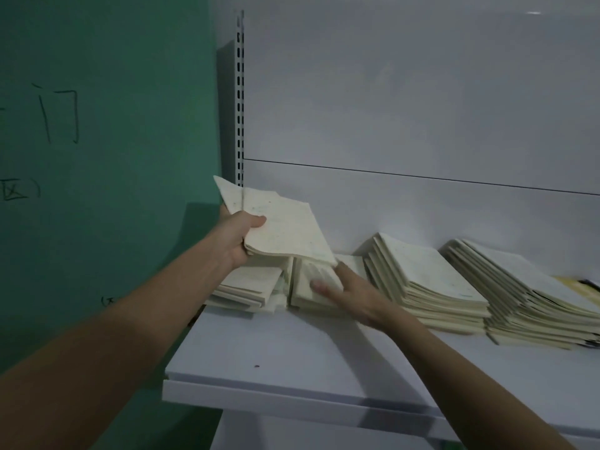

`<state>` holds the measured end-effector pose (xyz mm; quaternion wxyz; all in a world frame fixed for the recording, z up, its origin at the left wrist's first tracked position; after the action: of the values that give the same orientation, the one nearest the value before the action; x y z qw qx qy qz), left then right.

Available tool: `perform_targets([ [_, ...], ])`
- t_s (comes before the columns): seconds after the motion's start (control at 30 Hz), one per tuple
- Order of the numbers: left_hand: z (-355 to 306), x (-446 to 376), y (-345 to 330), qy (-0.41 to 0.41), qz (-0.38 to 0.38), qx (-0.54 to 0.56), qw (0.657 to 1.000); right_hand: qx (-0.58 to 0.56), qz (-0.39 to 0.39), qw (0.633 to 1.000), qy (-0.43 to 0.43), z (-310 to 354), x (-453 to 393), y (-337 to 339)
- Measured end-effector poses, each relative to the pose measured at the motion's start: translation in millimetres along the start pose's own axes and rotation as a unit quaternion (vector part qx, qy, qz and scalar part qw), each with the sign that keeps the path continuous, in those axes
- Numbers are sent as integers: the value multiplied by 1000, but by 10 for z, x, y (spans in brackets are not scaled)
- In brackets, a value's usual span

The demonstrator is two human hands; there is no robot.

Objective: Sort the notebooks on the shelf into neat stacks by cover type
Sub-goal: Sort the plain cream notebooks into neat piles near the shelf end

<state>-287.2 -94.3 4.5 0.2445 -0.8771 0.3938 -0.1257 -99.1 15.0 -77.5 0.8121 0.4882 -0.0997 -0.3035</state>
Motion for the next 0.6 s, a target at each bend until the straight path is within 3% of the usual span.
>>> perform_targets([
  [0.07,31,-1,38,13,0,5,1000,177,42,983,-8,-123,14,-226],
  [0.13,69,-16,90,30,-1,4,1000,253,4,967,19,-151,28,-311],
  [0.2,107,-44,145,39,1,6,999,235,-34,970,51,-123,62,-254],
  [0.3,152,-86,214,48,1,31,998,236,-50,970,20,-151,147,-140],
  [0.47,180,-122,240,57,3,33,998,253,-9,967,24,-33,330,-158],
  [0.53,170,-120,203,58,2,29,998,307,-46,950,43,-25,325,-205],
  [0.6,164,-104,155,56,5,23,998,250,-104,962,29,-82,293,-201],
])
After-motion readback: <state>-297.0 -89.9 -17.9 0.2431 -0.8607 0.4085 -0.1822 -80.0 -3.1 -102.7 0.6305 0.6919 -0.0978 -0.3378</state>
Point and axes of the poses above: each hand's wrist, its own x-axis away from the middle knuckle, its own y-axis out of the back of the hand, z = x × y, the point moved 2 cm from there along -x, towards the middle knuckle, and after that the axes turned 5 degrees about x, right-handed, at the moved point
